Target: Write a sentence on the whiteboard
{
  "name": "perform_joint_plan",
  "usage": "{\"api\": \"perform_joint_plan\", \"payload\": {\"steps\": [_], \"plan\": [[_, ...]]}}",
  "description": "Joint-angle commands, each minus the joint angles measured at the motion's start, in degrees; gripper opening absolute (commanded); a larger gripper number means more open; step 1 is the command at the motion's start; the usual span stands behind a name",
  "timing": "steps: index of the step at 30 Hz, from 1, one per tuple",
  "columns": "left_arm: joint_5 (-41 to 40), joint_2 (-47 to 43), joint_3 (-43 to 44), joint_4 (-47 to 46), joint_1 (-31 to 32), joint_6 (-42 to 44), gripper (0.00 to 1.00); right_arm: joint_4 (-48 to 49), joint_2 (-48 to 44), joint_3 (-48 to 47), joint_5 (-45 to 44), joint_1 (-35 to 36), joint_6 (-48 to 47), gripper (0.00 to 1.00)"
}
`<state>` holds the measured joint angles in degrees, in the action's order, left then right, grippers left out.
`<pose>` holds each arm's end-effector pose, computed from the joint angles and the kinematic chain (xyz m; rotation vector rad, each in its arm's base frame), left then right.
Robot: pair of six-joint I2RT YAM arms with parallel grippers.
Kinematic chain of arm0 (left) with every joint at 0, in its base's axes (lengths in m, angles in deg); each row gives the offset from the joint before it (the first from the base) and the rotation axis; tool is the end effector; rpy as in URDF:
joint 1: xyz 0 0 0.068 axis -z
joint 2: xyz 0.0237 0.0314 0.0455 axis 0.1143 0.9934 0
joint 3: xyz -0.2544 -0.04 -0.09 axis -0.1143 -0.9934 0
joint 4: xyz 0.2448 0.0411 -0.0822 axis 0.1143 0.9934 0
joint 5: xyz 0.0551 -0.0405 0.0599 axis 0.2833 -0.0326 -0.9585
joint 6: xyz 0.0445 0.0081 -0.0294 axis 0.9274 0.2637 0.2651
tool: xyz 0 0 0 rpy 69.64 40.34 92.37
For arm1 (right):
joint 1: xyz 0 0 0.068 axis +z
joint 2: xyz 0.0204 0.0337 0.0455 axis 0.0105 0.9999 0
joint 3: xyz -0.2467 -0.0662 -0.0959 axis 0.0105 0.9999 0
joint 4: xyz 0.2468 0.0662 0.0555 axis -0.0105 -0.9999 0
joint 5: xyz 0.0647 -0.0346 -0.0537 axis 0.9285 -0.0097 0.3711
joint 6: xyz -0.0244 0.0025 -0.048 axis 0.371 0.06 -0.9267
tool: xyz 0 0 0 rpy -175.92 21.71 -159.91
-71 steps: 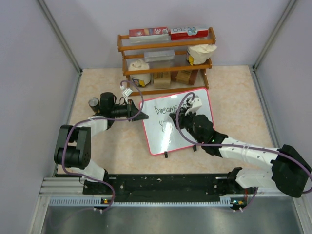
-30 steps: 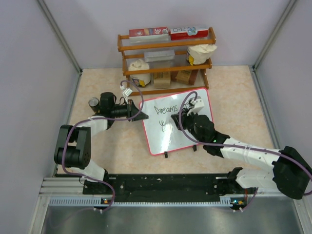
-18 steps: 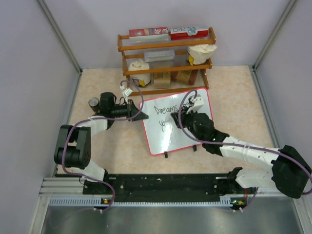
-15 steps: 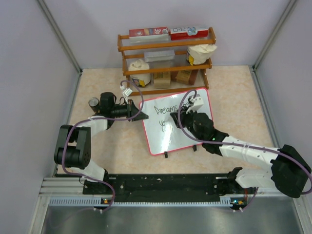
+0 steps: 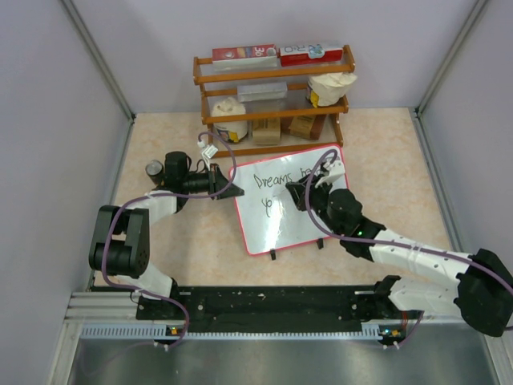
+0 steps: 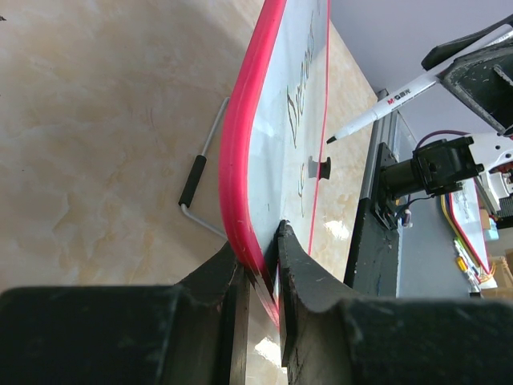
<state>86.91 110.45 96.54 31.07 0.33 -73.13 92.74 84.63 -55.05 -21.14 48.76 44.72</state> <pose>0.3061 -0.0696 0.1980 0.5218 1.9711 -1.4443 0.1751 0.1795 0.2667 -0.0985 1.7030 0.7192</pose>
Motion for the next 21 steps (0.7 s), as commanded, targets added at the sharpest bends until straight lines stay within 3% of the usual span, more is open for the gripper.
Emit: {"api": "perform_joint_plan", "payload": {"steps": [1, 10, 21], "plan": [[-5.03, 1.15, -0.39, 1.85, 0.14, 7.71, 0.00, 2.28, -0.40, -0.89, -0.63, -1.05, -0.91, 0.00], [-4.94, 1.15, -0.48, 2.02, 0.14, 7.89, 0.00, 2.63, 3.38, -1.06, 0.42, -1.23, 0.06, 0.00], [-4.94, 1.15, -0.39, 2.02, 0.14, 7.89, 0.00, 0.08, 1.71, 1.22, 1.04, -1.23, -0.29, 0.00]]}}
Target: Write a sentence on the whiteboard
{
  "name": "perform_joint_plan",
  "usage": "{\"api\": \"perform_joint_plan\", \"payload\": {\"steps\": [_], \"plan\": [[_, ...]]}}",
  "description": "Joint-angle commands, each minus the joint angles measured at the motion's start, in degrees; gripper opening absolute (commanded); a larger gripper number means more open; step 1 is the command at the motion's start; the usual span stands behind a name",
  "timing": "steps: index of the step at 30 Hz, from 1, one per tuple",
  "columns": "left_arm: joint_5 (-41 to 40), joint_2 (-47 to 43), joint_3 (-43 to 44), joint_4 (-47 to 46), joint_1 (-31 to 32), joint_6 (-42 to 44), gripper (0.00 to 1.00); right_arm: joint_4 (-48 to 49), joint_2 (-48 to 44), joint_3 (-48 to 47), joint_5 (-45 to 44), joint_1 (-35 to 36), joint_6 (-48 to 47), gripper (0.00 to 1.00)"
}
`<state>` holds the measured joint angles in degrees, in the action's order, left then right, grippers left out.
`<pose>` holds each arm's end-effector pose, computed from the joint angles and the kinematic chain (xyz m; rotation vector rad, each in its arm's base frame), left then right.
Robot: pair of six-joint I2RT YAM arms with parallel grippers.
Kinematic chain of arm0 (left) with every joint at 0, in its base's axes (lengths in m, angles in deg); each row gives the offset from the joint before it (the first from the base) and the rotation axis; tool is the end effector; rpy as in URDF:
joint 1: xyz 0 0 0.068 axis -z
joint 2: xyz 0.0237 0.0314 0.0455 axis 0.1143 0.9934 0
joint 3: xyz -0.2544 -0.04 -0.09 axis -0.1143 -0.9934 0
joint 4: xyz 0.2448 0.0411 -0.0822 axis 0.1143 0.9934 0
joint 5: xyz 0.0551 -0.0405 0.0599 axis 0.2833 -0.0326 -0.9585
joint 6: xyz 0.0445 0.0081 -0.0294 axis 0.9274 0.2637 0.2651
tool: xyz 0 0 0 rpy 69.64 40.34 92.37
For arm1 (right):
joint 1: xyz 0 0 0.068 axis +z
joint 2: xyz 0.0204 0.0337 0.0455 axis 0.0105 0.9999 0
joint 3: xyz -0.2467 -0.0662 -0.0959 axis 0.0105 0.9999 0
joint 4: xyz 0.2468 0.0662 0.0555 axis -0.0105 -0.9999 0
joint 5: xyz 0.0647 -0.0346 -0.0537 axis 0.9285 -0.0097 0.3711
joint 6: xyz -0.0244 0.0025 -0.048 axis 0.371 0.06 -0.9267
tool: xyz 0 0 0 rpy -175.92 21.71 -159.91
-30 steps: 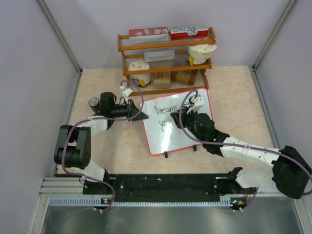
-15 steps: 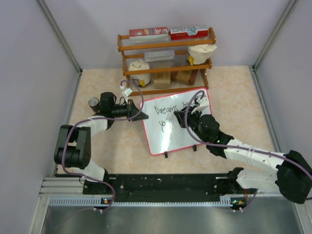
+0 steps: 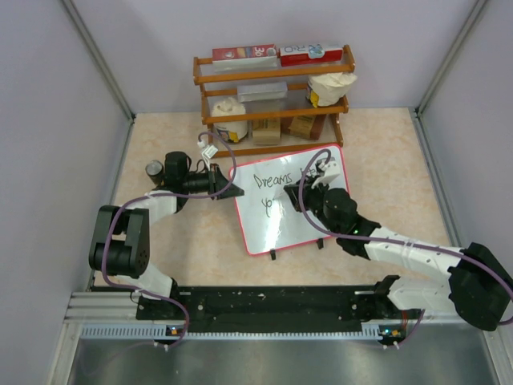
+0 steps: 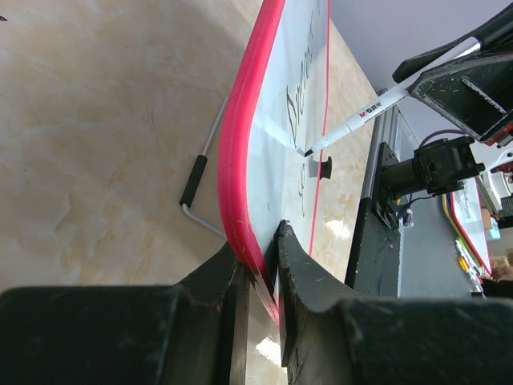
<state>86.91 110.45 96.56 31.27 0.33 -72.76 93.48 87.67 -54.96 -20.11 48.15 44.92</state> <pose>0.3060 -0.0696 0.1978 0.5259 1.9704 -1.4417 0.1819 0.1839 0.2551 -0.1123 1.7431 0.7066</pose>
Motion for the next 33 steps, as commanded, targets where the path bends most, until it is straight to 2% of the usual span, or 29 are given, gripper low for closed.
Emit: {"api": "perform_joint_plan", "payload": {"steps": [1, 16, 33], "plan": [[-4.94, 1.06, -0.42, 1.91, 0.14, 7.51, 0.00, -0.75, -1.42, 1.31, 0.10, -0.62, -0.40, 0.00], [-4.94, 1.24, -0.42, 1.91, 0.14, 7.51, 0.00, -2.86, -4.05, 3.33, -1.83, -0.62, -1.01, 0.00], [-4.94, 1.24, -0.33, 2.00, 0.14, 7.60, 0.00, -1.46, -2.03, -1.59, -3.59, -2.11, -0.14, 0.00]]}}
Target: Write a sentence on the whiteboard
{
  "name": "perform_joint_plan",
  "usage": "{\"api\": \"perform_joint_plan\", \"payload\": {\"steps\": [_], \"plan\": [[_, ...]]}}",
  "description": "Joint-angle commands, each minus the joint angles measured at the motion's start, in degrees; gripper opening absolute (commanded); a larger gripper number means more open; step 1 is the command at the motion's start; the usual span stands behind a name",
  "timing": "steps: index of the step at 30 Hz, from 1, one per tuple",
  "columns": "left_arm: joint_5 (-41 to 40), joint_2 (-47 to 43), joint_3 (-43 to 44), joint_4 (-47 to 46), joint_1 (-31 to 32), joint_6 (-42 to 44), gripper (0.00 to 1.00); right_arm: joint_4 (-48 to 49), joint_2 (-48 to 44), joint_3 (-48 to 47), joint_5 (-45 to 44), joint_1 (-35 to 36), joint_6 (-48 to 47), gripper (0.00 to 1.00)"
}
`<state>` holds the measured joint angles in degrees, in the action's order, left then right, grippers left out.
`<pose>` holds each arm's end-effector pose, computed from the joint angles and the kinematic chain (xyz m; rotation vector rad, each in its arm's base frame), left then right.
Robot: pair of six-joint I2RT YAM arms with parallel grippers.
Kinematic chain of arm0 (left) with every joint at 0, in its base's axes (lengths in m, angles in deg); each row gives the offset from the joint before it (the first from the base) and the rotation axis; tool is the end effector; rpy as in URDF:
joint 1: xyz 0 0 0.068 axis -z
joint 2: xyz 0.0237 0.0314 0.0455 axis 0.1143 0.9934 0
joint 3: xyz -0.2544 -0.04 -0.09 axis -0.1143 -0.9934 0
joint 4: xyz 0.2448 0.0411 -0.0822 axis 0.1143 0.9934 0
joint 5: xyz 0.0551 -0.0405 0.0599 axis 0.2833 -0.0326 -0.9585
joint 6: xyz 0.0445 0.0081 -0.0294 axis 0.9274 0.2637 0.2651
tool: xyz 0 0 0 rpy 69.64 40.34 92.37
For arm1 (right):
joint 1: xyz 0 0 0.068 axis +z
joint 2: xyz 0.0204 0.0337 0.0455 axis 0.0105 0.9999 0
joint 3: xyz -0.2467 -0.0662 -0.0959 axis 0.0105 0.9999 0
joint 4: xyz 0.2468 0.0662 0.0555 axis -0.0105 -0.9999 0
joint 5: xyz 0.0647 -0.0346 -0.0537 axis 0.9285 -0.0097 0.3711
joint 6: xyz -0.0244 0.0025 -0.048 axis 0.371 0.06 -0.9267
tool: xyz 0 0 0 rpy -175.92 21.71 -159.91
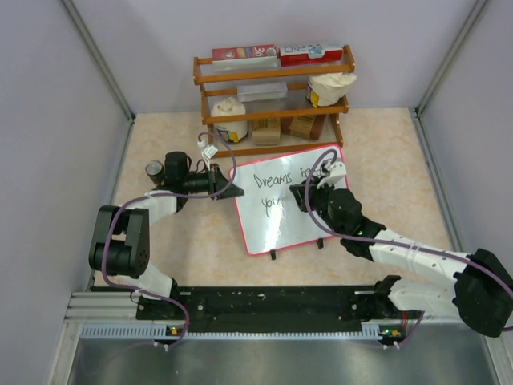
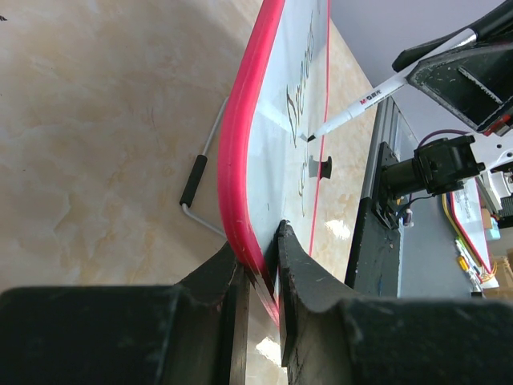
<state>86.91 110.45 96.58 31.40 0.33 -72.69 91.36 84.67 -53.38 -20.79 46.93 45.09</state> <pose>0.3060 -0.0696 0.1978 0.5259 1.9714 -1.4417 0.1787 0.1719 0.2538 -0.0851 1.7522 0.6771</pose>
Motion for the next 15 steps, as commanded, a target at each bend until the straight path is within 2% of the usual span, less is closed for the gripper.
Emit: {"api": "perform_joint_plan", "payload": {"steps": [1, 15], "plan": [[-4.94, 1.24, -0.35, 1.87, 0.14, 7.62, 0.00, 0.58, 0.96, -3.51, -3.00, -1.06, -0.31, 0.00], [-4.94, 1.15, -0.35, 1.96, 0.14, 7.62, 0.00, -0.74, 1.40, -3.25, -1.34, -1.06, -0.49, 0.00]]}}
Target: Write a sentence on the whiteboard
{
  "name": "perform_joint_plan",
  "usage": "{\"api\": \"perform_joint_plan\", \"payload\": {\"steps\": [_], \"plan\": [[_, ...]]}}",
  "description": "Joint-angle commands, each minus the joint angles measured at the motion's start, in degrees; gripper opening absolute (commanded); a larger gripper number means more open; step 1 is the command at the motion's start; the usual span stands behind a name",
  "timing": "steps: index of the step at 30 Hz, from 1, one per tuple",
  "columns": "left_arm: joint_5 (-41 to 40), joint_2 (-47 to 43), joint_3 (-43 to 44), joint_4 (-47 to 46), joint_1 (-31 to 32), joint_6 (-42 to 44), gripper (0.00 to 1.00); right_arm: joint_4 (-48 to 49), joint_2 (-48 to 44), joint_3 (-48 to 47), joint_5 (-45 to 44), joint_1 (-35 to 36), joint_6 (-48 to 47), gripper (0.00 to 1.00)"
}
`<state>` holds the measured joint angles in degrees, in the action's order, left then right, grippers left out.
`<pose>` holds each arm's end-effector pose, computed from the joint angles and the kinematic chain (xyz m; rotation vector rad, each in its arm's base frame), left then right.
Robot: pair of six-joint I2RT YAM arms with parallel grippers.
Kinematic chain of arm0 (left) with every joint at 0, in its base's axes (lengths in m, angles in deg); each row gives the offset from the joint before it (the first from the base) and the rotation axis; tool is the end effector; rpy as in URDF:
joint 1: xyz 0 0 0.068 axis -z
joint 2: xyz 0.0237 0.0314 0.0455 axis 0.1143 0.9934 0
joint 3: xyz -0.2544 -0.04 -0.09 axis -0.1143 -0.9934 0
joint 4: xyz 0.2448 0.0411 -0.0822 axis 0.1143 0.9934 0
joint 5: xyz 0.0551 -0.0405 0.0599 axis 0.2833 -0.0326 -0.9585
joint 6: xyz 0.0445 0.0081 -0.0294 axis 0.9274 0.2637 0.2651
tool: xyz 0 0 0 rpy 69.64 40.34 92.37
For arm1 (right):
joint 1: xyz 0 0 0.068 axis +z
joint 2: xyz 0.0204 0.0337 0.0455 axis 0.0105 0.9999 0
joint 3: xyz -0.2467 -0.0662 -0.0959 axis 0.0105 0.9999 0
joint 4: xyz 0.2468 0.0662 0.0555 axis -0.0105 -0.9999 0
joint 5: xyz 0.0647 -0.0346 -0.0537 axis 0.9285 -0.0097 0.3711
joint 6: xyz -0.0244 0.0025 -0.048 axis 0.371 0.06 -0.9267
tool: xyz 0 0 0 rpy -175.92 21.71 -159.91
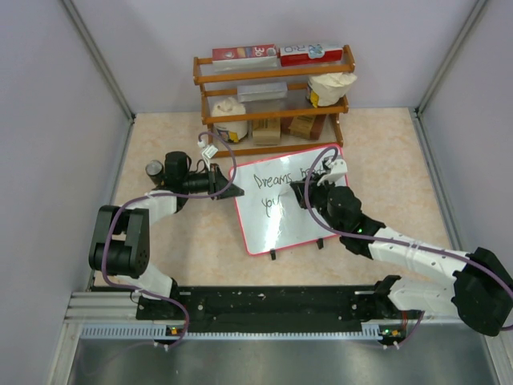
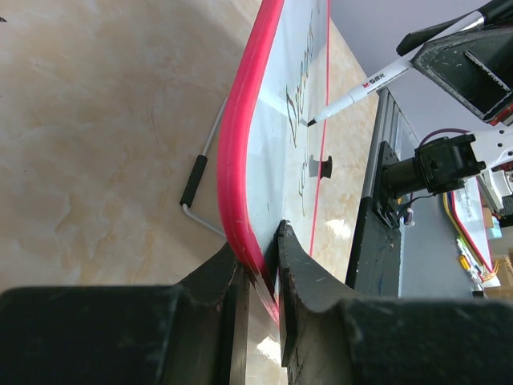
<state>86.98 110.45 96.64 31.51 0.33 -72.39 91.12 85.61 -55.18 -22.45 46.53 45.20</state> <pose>0.3060 -0.0696 0.1979 0.5310 1.9690 -1.4401 0.1840 0.1735 0.2605 -0.0520 1.7383 0.6554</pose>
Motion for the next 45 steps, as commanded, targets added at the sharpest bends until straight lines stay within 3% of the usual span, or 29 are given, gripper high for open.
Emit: {"api": "perform_joint_plan", "payload": {"steps": [1, 18, 32, 45], "plan": [[-5.09, 1.15, -0.42, 1.85, 0.14, 7.32, 0.00, -0.76, 0.46, -0.94, 0.50, -0.67, -0.60, 0.00], [-5.18, 1.24, -0.33, 1.94, 0.14, 7.41, 0.00, -3.58, -3.05, 4.16, 1.65, -0.67, -0.34, 0.00], [-5.09, 1.41, -0.33, 2.03, 0.14, 7.41, 0.00, -1.91, -6.57, -2.07, 0.86, -1.11, -0.77, 0.00], [-5.01, 1.33, -0.24, 2.11, 0.14, 7.49, 0.00, -0.68, -1.56, -3.31, 0.07, -1.72, -1.57, 0.00]]}}
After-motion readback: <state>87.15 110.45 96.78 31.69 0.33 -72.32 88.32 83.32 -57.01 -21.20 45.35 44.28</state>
